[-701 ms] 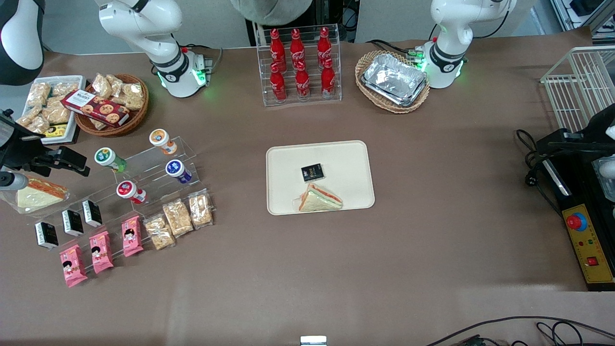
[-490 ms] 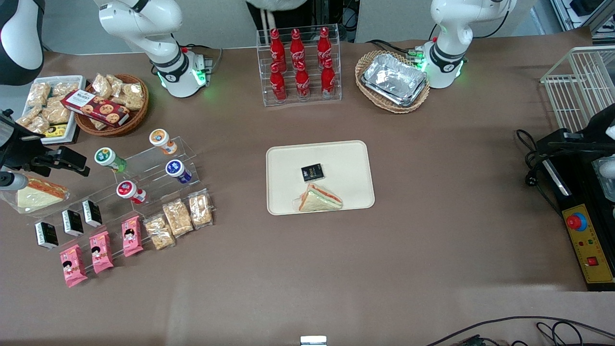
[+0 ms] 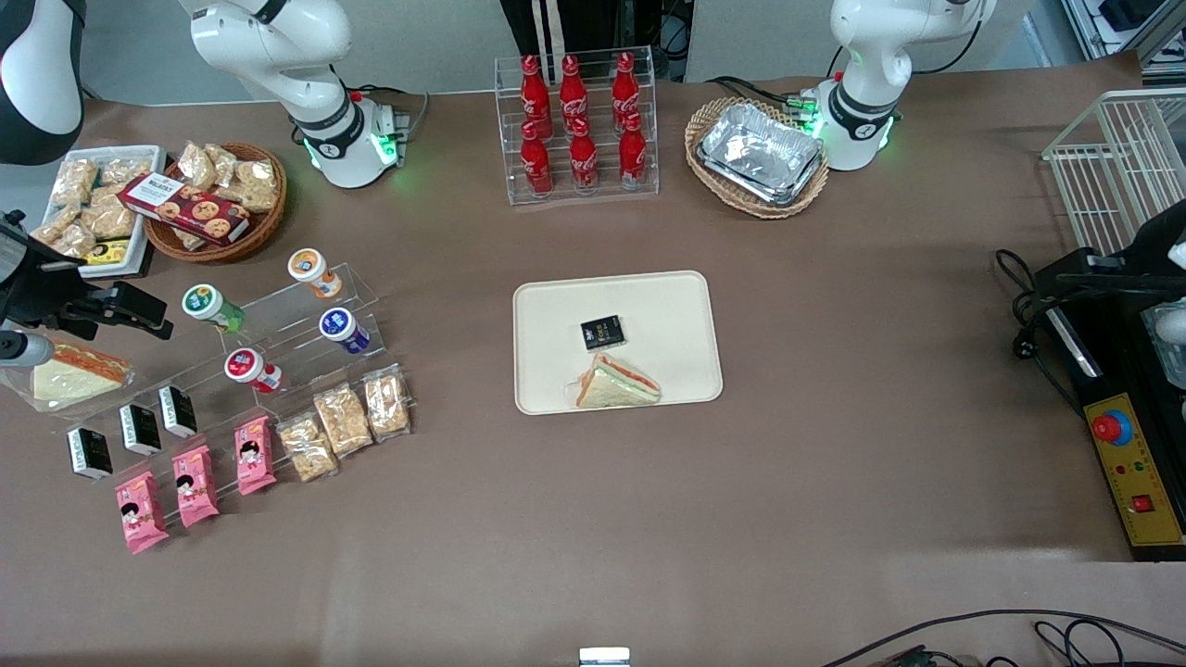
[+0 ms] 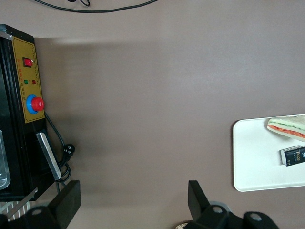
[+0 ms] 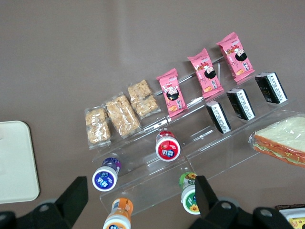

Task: Place green gum on tray
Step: 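Move the right gripper toward the acrylic stand of small bottles, then lower the open right gripper over the green-capped yogurt bottle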

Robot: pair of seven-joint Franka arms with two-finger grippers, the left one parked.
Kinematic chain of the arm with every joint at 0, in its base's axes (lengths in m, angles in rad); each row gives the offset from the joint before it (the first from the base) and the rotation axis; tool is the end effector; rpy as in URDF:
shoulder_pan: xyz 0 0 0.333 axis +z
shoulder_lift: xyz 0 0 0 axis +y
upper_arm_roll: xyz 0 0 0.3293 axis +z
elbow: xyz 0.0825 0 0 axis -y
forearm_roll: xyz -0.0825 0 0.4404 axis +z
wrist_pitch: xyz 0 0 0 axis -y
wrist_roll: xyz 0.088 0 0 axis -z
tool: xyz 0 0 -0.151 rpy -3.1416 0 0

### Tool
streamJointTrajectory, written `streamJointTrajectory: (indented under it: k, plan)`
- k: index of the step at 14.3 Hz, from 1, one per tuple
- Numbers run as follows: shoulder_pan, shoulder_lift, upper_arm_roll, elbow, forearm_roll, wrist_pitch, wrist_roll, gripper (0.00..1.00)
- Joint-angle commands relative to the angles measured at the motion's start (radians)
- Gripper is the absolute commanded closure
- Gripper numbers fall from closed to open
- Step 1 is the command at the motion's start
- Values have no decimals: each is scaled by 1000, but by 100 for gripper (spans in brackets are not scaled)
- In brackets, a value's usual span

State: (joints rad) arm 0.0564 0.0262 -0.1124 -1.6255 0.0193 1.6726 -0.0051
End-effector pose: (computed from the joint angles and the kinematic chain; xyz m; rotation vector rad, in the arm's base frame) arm 0.6270 -0.0317 0.5577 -3.1247 0.0822 -0.0337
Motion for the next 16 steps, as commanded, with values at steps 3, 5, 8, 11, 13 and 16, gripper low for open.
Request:
streamJointTrajectory:
  k: [3,5,8,11,13,16]
  plan:
    - [-10,-127,-9,-132,11,-30,-81,0]
    - [-12,-202,-27,-218,2,-25,-88,0]
    - [-38,-313,-41,-339,-9,-1,-140,0]
    - [-40,-413,-44,-456,-47,32,-157,0]
    - [-40,-445,-44,-508,-55,44,-157,0]
    - [-59,-456,-44,-551,-73,77,-161,0]
